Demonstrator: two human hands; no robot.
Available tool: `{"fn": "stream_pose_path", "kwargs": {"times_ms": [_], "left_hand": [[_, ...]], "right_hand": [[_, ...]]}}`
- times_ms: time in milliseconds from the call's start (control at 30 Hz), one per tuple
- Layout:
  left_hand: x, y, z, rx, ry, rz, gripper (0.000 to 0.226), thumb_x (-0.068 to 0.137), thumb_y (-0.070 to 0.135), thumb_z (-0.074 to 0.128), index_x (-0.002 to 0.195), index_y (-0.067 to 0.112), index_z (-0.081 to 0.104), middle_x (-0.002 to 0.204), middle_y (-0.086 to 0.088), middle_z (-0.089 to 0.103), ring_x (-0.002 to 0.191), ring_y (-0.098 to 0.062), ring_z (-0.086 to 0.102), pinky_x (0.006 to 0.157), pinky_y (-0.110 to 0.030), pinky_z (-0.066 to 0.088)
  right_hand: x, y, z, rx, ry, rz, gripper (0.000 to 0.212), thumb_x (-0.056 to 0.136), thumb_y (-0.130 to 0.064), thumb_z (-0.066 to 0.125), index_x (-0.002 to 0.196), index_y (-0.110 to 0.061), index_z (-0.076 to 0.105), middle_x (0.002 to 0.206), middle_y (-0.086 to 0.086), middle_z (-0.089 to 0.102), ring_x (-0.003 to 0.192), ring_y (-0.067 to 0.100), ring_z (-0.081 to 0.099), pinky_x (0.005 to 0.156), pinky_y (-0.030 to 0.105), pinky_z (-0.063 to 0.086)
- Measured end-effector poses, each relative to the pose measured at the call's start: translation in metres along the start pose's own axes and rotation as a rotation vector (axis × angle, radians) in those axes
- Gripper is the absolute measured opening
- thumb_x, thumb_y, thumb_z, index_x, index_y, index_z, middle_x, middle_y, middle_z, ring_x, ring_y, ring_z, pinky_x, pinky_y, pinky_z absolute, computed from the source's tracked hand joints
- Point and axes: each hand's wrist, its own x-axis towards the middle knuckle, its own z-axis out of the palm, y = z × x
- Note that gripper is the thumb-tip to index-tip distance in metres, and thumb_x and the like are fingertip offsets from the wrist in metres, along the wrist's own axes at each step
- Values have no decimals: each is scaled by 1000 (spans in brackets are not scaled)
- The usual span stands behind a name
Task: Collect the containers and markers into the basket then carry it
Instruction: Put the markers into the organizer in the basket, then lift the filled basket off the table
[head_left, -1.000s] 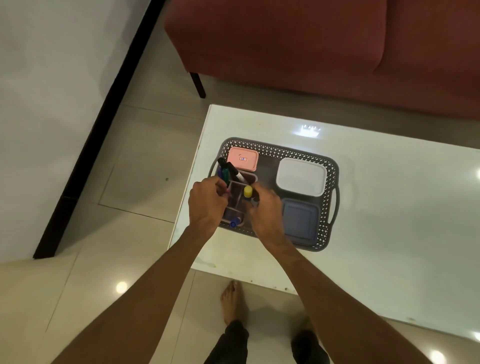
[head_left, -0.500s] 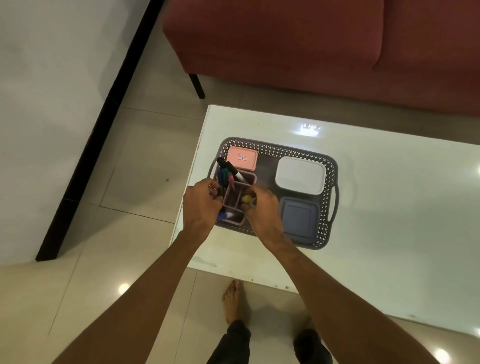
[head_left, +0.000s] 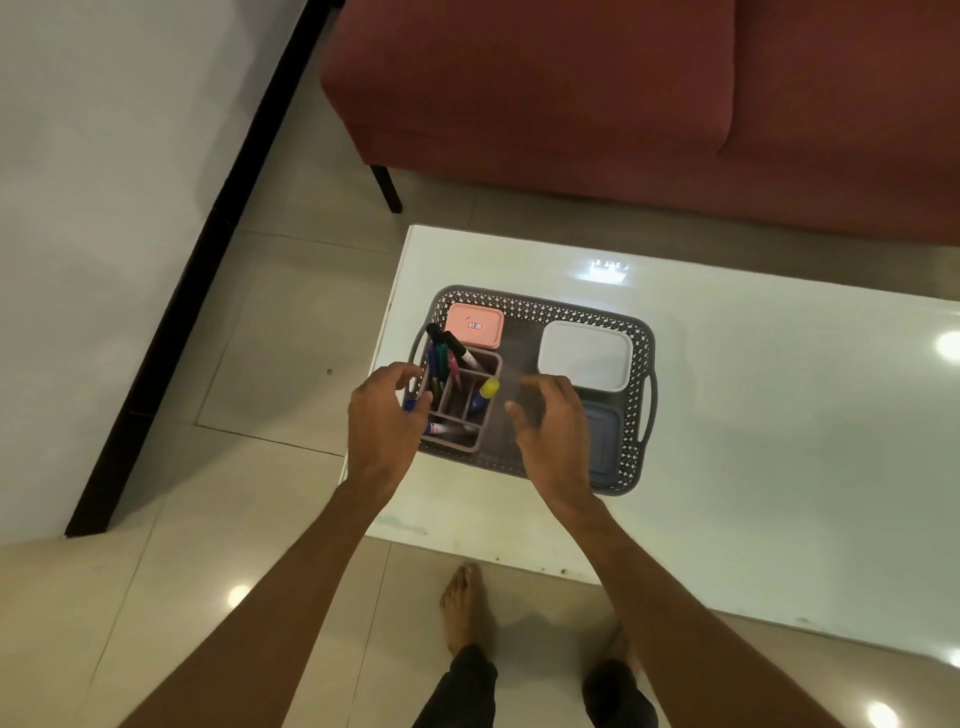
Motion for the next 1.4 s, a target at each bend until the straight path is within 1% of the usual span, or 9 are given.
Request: {"fn": "stream_pose_path", "kwargs": {"times_ms": [100,267,500,700,800,967,1133,1267,1400], "left_hand": [[-6,-1,-6,-23,-4,43,28,86,14,74,113,10,69,113,-7,71,103,-19,63,95,-38,52],[-20,9,-18,-54,-81,51,32,88,17,72,118,9,66,120,-7,67,104,-12,58,90,-23,45],[3,-12,-18,-112,-62,46,25,97,22,61,118,9,64,122,-7,66,114,-23,60,101,-40,49],[46,-49,8,-190,-150,-93,39,102,34,49,131,10,56,131,-7,62,119,-24,59,97,-37,49],[58,-60,23,-210,-258,-123,45,103,36,47,139,9,49,138,-8,58,123,-23,56,98,-30,44],[69,-75,47,-397,-453,-214,42,103,38,44,141,20,47,132,-6,62,114,-23,64,100,-43,53],[70,-77,57,-587,-411,-372,33,105,26,44,137,24,55,123,-9,67,85,-17,66,68,-27,54],[58,-78,45,-633,-400,-447,30,104,25,47,131,27,61,124,-14,68,98,-31,70,81,-42,58],[20,-72,18,-655,-364,-406,31,105,18,44,130,21,61,120,-15,69,95,-30,70,78,-39,58]], "right_hand": [[-5,3,-13,24,41,5,36,93,-34,66,124,-17,61,126,0,60,118,18,57,97,38,51],[-18,-1,-33,72,27,9,49,94,-32,66,139,-14,54,140,2,58,130,17,51,108,32,43],[-25,26,-52,-79,107,206,58,94,-32,63,146,-14,45,152,11,42,141,27,37,114,49,37],[-18,63,-53,-63,237,448,68,99,-38,56,155,-15,27,164,11,23,151,27,19,121,48,24],[-10,77,-50,126,196,504,66,99,-35,57,156,-18,27,159,5,35,146,24,32,119,47,31],[2,96,-43,471,233,599,41,100,-29,56,141,-28,50,128,-3,65,121,19,61,105,47,50],[9,105,-43,507,246,660,35,100,-23,45,123,-40,66,113,1,73,113,31,66,97,55,54],[-3,95,-51,536,238,627,34,103,-21,45,117,-41,69,113,-3,73,112,27,67,96,56,55],[-33,84,-63,549,231,567,37,104,-20,45,115,-45,69,112,-11,73,111,21,68,96,55,55]]}}
